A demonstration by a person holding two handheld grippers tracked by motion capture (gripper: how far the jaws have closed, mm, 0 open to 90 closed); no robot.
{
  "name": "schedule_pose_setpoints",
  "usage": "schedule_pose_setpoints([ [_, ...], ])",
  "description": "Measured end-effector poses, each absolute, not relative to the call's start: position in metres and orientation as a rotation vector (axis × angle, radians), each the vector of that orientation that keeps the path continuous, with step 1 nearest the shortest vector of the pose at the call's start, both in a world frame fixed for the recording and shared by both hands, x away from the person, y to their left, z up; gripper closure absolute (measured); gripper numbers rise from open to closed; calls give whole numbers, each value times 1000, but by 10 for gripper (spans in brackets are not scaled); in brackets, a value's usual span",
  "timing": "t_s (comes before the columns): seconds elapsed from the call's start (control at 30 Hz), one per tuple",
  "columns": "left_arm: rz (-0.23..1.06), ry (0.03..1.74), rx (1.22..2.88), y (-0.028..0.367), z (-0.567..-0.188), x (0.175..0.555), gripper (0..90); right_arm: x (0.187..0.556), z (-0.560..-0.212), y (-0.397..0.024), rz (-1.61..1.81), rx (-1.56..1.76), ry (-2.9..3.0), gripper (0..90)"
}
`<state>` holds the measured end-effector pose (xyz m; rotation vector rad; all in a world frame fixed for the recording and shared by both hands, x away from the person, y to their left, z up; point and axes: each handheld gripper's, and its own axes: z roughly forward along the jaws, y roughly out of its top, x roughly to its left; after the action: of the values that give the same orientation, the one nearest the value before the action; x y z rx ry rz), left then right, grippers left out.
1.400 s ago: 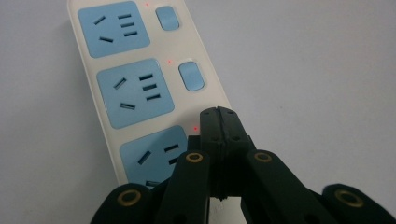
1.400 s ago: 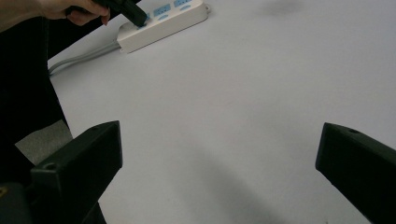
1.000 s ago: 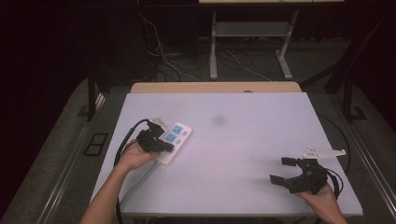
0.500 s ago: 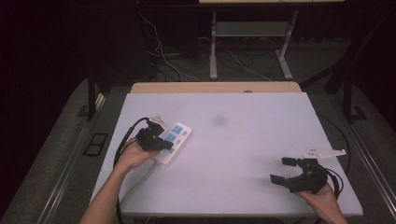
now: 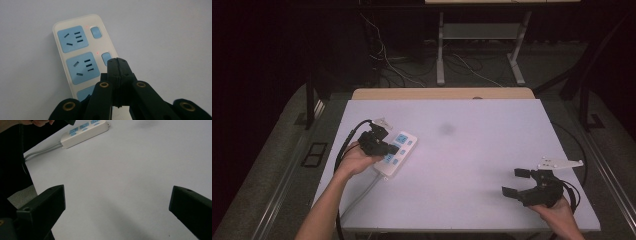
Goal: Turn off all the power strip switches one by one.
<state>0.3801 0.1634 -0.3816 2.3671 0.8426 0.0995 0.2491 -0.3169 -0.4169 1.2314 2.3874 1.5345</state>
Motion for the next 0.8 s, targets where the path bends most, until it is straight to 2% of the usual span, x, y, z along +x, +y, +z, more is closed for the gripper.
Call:
schedule_pose_setpoints([
  [0.8, 129, 818, 2377, 150, -377, 395, 895, 249, -417, -316, 1528, 1224, 2394, 3],
])
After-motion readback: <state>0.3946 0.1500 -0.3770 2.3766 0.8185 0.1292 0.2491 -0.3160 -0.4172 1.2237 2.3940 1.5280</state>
